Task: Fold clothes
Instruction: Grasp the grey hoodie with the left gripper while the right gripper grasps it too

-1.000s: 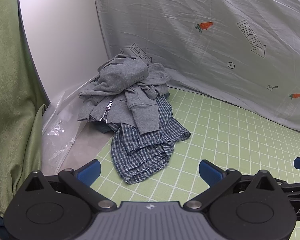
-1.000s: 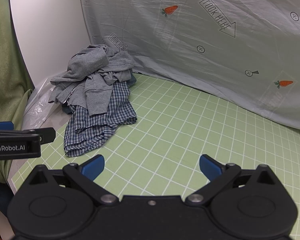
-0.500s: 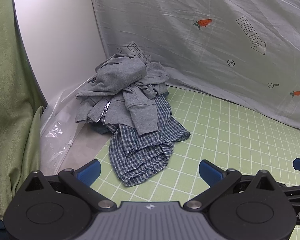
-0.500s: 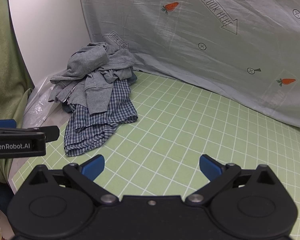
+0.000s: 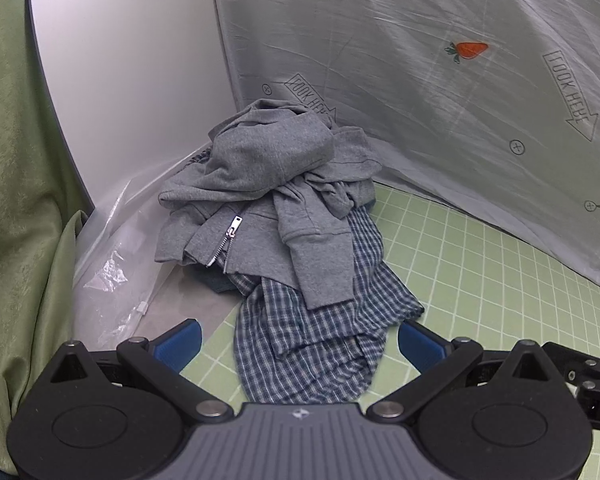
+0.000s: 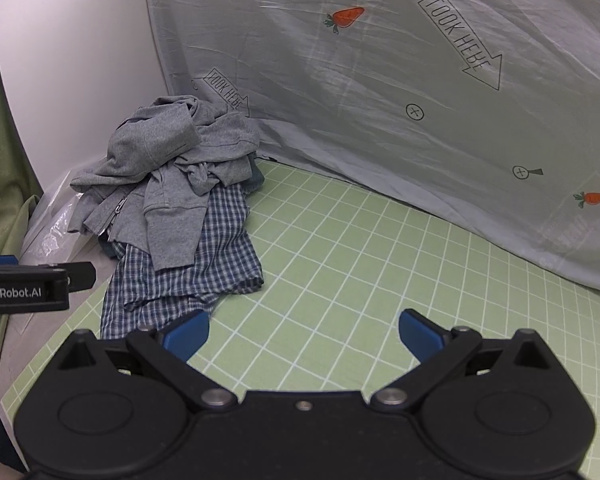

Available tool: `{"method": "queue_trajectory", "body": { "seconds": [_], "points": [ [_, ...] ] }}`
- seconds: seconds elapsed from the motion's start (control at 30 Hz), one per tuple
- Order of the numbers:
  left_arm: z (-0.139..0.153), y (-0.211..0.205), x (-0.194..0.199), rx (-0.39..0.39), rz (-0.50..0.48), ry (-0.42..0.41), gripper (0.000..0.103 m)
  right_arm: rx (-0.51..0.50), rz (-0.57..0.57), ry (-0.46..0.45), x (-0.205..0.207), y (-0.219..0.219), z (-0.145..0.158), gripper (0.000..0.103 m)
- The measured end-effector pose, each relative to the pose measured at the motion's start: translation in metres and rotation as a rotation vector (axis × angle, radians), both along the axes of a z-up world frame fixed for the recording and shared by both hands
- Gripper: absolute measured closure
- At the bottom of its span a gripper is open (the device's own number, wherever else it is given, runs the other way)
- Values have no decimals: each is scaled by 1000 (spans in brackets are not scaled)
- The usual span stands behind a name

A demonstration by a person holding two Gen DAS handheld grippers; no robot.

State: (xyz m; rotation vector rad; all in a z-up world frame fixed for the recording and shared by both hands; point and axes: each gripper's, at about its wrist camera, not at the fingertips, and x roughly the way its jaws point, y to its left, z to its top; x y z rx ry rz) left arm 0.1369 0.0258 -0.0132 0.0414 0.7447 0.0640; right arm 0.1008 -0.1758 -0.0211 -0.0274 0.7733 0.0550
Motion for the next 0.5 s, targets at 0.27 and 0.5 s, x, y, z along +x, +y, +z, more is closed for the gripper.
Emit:
{"method": "queue_trajectory", "body": {
  "seconds": [0.27,0.5],
  "points": [
    [-5,30,93,46,43,-25,4,10,13,-21,117,29,-4,6],
    [-29,51,178,0,53,-4,24,65,57,6,214,66,-27,20]
  ]
}}
